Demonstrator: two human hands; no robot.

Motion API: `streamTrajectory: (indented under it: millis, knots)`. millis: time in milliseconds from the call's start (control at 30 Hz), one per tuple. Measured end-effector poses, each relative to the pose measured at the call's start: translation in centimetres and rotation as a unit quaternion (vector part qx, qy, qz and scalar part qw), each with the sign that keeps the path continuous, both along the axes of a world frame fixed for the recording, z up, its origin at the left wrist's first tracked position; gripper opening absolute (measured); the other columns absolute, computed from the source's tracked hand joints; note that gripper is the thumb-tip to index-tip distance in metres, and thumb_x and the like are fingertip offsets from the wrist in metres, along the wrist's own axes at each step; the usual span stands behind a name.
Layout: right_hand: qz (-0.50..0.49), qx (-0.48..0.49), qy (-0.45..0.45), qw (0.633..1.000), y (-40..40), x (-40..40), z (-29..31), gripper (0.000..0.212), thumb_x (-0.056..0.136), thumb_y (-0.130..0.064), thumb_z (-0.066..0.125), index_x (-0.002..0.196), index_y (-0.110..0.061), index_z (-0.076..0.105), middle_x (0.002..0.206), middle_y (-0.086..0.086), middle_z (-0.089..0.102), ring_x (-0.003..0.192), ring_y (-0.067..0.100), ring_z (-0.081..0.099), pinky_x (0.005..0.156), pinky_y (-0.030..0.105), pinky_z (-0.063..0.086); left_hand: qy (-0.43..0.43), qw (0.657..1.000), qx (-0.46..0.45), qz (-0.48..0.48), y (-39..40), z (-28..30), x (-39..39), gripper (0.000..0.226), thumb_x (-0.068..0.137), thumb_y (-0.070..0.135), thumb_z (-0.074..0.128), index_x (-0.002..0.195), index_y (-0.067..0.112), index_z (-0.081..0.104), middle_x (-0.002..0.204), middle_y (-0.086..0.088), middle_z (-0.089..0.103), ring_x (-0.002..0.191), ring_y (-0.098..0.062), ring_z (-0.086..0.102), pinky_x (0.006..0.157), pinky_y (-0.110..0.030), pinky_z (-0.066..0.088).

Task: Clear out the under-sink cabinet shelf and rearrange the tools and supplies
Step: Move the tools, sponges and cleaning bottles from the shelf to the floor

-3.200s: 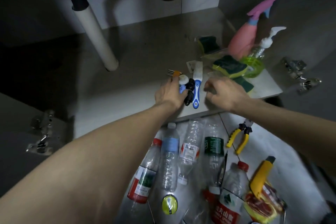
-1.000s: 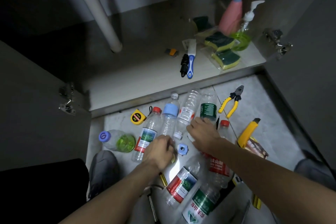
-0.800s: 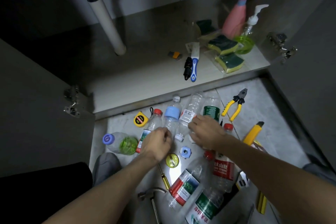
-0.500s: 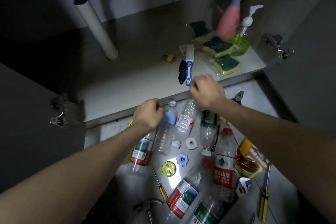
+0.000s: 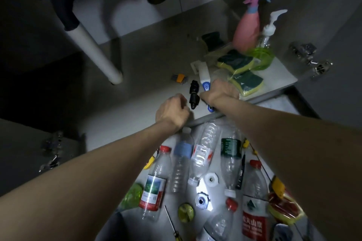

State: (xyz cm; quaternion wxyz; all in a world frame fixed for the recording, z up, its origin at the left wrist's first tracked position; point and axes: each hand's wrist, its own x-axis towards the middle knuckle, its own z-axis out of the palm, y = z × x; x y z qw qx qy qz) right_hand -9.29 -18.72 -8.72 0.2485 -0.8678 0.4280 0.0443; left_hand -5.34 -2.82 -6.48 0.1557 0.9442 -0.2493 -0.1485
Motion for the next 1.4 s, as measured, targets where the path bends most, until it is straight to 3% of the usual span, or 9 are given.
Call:
streamTrajectory:
  millis: [133,233,433,600,733,833,1000,1200,1400]
  knots:
    - [-0.047,0.077,-0.076,0.993,-0.7,-0.3,0.4,0.03,0.086,-0.042,0.061,0.098,-0.015,0.069,0.108,0.013,0.068,0.097,0.034,0.064,0.071,0.031,0.041,-0.012,1.0,-0.014,0.006,-3.0,-0.7,0.6,0.054,0.093,0.039,0.053,0.141,0.026,0.034,0.135,-0.009,0.056,0.117,-0.038,0.057,0.088,-0.04,0.045]
    - [-0.074,0.12,-0.16,0.977,-0.5,-1.5,1.1,0.035,0.083,-0.04,0.057,0.107,-0.018,0.067,0.11,0.013,0.069,0.098,0.034,0.063,0.073,0.032,0.043,-0.006,1.0,0.015,0.014,-4.6,-1.6,1.1,0.048,0.095,0.041,0.055,0.136,0.019,0.041,0.137,-0.011,0.054,0.121,-0.037,0.055,0.092,-0.042,0.046]
    - [-0.067,0.179,-0.246,0.95,0.1,-6.5,1.0,0.018,0.081,-0.044,0.061,0.082,-0.026,0.058,0.088,0.002,0.068,0.08,0.022,0.064,0.062,0.031,0.043,-0.001,0.997,-0.018,0.077,-3.4,-2.4,-0.2,0.031,0.095,0.023,0.055,0.124,0.013,0.057,0.128,-0.015,0.059,0.117,-0.036,0.056,0.092,-0.038,0.046]
    - [-0.003,0.158,-0.214,0.964,0.1,-12.2,-0.6,0.026,0.093,-0.048,0.052,0.081,-0.025,0.053,0.067,-0.005,0.055,0.056,0.014,0.05,0.051,0.025,0.036,-0.007,0.99,-0.13,0.051,-0.6,-1.3,-5.0,0.022,0.098,0.015,0.045,0.118,0.013,0.055,0.119,-0.011,0.058,0.106,-0.029,0.055,0.09,-0.036,0.042]
    - [0.041,0.101,-0.149,0.983,-0.2,-17.4,-1.9,0.037,0.095,-0.052,0.045,0.075,-0.021,0.051,0.066,-0.001,0.058,0.058,0.02,0.057,0.051,0.029,0.04,0.016,0.99,-0.134,-0.031,2.4,-2.0,-10.7,0.01,0.102,0.014,0.04,0.105,0.02,0.047,0.105,0.0,0.051,0.084,-0.011,0.045,0.071,-0.019,0.033]
    - [0.053,0.068,-0.09,0.992,-0.8,-21.8,-3.1,0.038,0.094,-0.054,0.044,0.078,-0.02,0.051,0.07,0.003,0.06,0.067,0.025,0.06,0.059,0.035,0.045,0.056,0.989,-0.129,-0.043,4.5,-3.6,-14.9,0.008,0.102,0.016,0.042,0.101,0.021,0.048,0.105,-0.002,0.053,0.089,-0.016,0.051,0.074,-0.027,0.037]
    - [0.0,0.035,-0.049,0.998,-1.7,-27.4,-4.7,0.035,0.097,-0.052,0.042,0.084,-0.022,0.054,0.079,0.006,0.063,0.077,0.031,0.06,0.065,0.034,0.039,0.185,0.982,-0.041,-0.008,7.7,-6.4,-21.1,0.017,0.094,0.015,0.061,0.105,0.027,0.057,0.107,0.003,0.064,0.091,-0.015,0.064,0.079,-0.035,0.057]
    - [-0.104,0.062,-0.008,0.993,-1.9,-30.6,-6.5,0.029,0.097,-0.033,0.054,0.106,-0.005,0.053,0.098,0.02,0.062,0.089,0.039,0.06,0.074,0.039,0.046,0.166,0.986,0.013,-0.018,8.6,-7.7,-23.4,0.036,0.085,0.022,0.074,0.118,0.023,0.06,0.115,0.001,0.063,0.102,-0.02,0.064,0.088,-0.04,0.055]
    - [-0.188,0.1,0.009,0.977,-1.7,-30.4,-6.9,0.031,0.096,-0.036,0.057,0.108,-0.007,0.062,0.106,0.018,0.066,0.095,0.037,0.062,0.072,0.032,0.04,0.137,0.988,0.038,-0.061,8.0,-7.5,-24.0,0.03,0.081,0.038,0.078,0.104,0.025,0.065,0.104,0.012,0.054,0.088,-0.007,0.057,0.083,-0.026,0.054]
